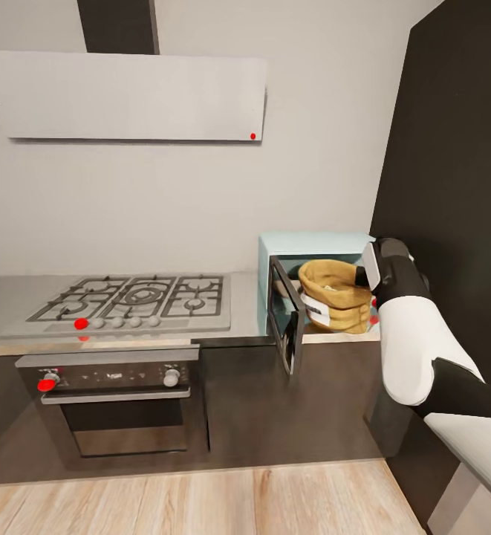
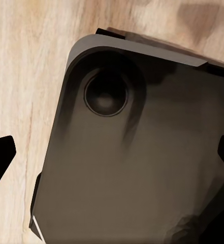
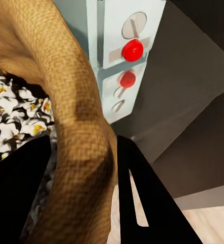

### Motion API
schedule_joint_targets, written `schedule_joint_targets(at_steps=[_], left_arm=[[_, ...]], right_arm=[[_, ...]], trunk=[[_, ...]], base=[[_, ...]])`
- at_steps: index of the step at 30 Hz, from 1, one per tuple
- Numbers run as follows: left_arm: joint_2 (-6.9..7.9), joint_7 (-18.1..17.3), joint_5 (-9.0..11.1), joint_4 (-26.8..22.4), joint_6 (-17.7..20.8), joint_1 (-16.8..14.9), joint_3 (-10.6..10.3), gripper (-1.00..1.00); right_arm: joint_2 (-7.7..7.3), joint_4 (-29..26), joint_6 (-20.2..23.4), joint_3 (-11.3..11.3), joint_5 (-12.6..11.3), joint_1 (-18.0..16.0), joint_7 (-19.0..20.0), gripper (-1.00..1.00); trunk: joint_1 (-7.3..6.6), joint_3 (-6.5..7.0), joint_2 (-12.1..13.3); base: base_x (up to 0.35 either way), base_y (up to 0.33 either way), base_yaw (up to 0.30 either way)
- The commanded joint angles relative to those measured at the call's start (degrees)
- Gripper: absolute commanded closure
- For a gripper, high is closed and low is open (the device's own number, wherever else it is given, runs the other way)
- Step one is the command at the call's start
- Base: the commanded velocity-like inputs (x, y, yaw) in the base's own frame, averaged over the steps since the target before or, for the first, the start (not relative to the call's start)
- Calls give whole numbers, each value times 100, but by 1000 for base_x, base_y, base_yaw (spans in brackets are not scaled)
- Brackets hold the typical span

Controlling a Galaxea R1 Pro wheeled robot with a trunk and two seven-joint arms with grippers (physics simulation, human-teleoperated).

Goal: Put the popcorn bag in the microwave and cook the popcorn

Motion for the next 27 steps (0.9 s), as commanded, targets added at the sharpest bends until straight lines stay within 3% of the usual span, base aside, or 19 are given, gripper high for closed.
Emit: schedule_joint_targets(at_steps=[1, 27], left_arm=[[-2, 20, 8, -12, -5, 3, 14, -100], [-2, -1, 9, -12, -5, 3, 5, -100]], right_arm=[[9, -6, 21, -26, 56, -6, 15, 100], [3, 1, 21, -15, 75, -6, 6, 100]], trunk=[[0, -5, -3], [0, -5, -3]], base=[[0, 0, 0], [171, 0, 0]])
